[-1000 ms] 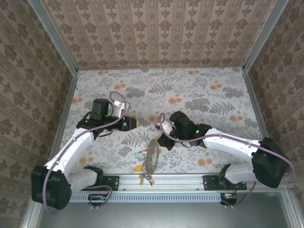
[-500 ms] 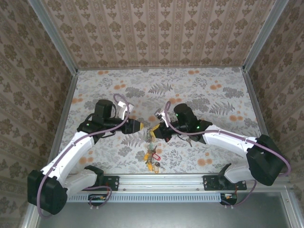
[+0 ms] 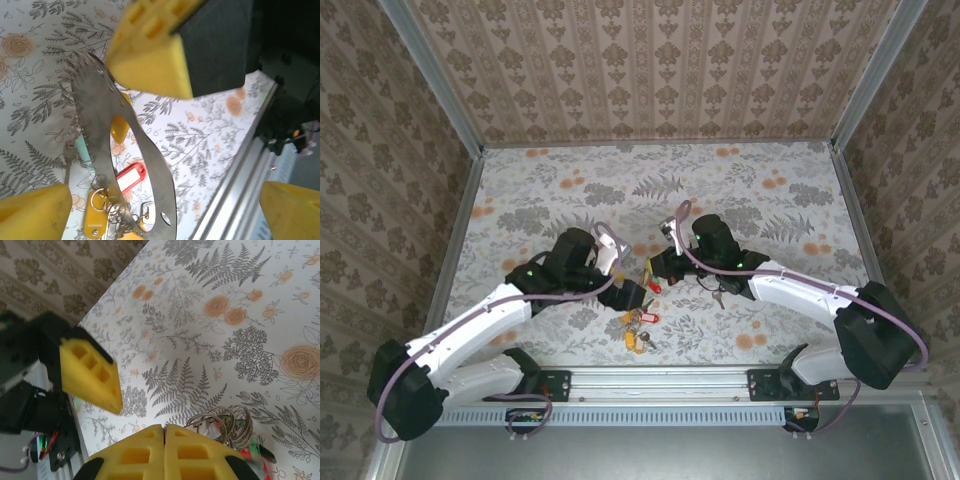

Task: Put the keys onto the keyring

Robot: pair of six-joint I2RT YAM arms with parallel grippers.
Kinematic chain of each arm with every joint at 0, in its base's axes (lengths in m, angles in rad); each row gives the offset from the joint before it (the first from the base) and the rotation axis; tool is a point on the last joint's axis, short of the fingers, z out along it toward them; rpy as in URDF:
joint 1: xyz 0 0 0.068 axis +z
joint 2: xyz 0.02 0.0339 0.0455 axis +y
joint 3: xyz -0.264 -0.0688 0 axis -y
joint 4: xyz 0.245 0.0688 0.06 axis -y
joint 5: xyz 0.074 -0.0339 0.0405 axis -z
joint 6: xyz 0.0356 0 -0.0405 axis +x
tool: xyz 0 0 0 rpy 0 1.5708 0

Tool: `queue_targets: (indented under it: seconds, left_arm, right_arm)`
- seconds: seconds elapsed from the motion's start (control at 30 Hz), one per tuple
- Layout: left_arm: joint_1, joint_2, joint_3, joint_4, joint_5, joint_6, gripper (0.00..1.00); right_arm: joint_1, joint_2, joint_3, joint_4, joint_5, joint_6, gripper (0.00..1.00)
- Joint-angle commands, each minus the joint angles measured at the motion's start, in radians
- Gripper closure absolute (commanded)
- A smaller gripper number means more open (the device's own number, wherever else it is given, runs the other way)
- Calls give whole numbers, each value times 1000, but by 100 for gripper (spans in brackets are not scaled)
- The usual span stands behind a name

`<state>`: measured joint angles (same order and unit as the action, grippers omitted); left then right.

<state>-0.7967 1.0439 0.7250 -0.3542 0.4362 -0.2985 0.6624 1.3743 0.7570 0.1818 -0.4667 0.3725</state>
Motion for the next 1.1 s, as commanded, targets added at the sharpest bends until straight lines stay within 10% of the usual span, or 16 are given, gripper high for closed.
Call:
queue_targets:
  seconds: [0.0, 0.2, 0.4, 0.47, 0.63, 0.83, 1.07]
  left_arm:
    - [-58, 21, -25, 49, -223, -6, 0]
    - [-94, 119, 0, 98, -315, 50, 14]
    - [-103, 154, -1, 118, -306, 75, 68]
    - [-104, 133, -8, 108, -297, 95, 100]
    - [-105, 59, -20, 84, -303, 131, 100]
    - [-103, 9, 3, 44, -269, 191, 100]
    - [-101, -17, 17, 27, -222, 222, 100]
  right_arm:
    - [-1, -4, -17, 87, 41, 82, 100]
    - [0, -30, -31, 66, 45, 68, 100]
    - [-1, -43, -38, 53, 53, 60, 100]
    - [0, -44, -36, 43, 50, 52, 100]
    - [0, -52, -21, -1, 52, 25, 100]
    - [0, -132, -41, -50, 54, -24, 71]
    - [0, -188, -67, -114, 12, -97, 70]
